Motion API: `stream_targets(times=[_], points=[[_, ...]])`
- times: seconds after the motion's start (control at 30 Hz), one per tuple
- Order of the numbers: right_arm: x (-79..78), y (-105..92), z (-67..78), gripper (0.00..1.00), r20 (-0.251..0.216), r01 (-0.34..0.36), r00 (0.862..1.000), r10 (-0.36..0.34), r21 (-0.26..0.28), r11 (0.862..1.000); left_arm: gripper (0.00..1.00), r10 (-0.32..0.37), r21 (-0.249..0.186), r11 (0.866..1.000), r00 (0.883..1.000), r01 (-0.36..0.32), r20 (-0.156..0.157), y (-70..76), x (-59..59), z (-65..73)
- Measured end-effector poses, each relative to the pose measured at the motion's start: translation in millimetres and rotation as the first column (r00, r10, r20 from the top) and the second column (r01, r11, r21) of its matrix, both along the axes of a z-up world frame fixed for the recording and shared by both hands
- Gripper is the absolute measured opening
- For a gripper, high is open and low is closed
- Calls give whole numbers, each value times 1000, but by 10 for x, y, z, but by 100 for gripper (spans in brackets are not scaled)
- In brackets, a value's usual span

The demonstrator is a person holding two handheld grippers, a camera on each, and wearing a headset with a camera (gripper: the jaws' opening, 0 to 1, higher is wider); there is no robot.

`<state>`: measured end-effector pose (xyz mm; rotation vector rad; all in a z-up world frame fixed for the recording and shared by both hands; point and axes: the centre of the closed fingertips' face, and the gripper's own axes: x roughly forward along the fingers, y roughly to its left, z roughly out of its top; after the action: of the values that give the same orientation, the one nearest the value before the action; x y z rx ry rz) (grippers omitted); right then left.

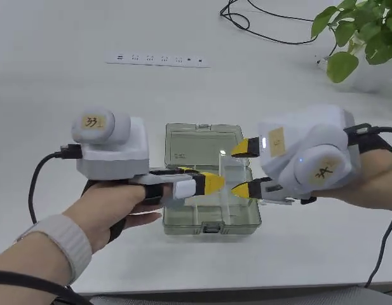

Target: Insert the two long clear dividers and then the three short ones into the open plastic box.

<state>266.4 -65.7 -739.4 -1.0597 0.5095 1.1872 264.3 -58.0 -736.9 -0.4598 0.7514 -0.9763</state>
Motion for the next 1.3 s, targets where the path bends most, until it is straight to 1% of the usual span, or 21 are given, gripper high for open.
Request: stream_targets(times=[0.07,0.13,0.2,0.3,0.4,0.43,0.47,0.5,0.67,0.83,0.87,0.9,0.97,1.0,1.07,1.1,1.13,1.17,1.23,1.27,1.3], points=[[-4,5,-11,32,11,-16,1000,16,-18,1000,17,7,-6,1000,1000,-7,-8,-7,5,-4],[-7,26,-9,32,11,-17,1000,17,-15,1000,14,13,-18,1000,1000,-13,-15,-12,12,-7],[-16,52,9,32,18,-20,1000,20,-10,1000,11,26,-33,999,999,-28,-38,-10,22,-15],[-9,61,11,32,43,-37,998,38,-31,999,6,30,-60,998,998,-33,-59,-24,13,4],[-6,52,2,32,56,-47,997,50,-44,998,1,18,-73,997,997,-23,-69,-41,3,4],[-7,48,1,32,59,-51,997,54,-49,997,0,18,-87,996,995,-26,-100,-46,-11,-5],[-4,52,7,32,61,-50,997,53,-47,998,0,21,-98,995,993,-32,-112,-49,-11,-1],[-1,52,10,32,64,-51,997,54,-48,998,0,21,-127,991,991,-38,-132,-60,-24,25],[-28,52,26,32,63,-61,996,64,-51,997,0,23,-157,986,983,-52,-185,-44,-43,11],[-60,64,16,33,39,-74,996,76,-45,996,0,8,-165,986,983,-39,-185,-42,-79,7],[-63,78,29,35,34,-81,996,83,-35,996,0,5,-166,986,984,-35,-181,-40,-83,10],[-100,94,35,36,-13,-57,998,57,-4,998,0,-5,-167,986,987,-22,-160,-39,-90,25],[-76,117,104,45,-38,-36,999,37,40,999,0,-20,-167,986,989,-4,-143,-32,-101,37],[-67,111,128,45,-46,-36,998,38,47,998,0,-32,-171,985,990,8,-137,-33,-111,45],[-45,95,172,44,-86,3,996,3,73,997,0,-43,-170,985,993,25,-107,-21,-113,61],[-59,106,217,43,-121,2,993,11,101,995,0,-68,-169,984,995,54,-78,-18,-136,73],[-60,99,242,41,-150,21,989,-3,115,993,0,-77,-166,984,995,65,-66,-13,-147,80],[-41,87,285,40,-176,41,984,-17,135,990,0,-102,-162,982,994,97,-26,-10,-168,97],[-57,52,315,38,-236,51,972,-17,140,989,0,-127,-153,980,991,131,33,0,-191,124],[-43,42,335,37,-242,47,970,-11,142,989,0,-142,-142,978,988,149,60,4,-207,132],[-64,25,353,36,-273,46,962,-6,139,989,0,-169,-133,975,981,180,94,4,-242,148]])
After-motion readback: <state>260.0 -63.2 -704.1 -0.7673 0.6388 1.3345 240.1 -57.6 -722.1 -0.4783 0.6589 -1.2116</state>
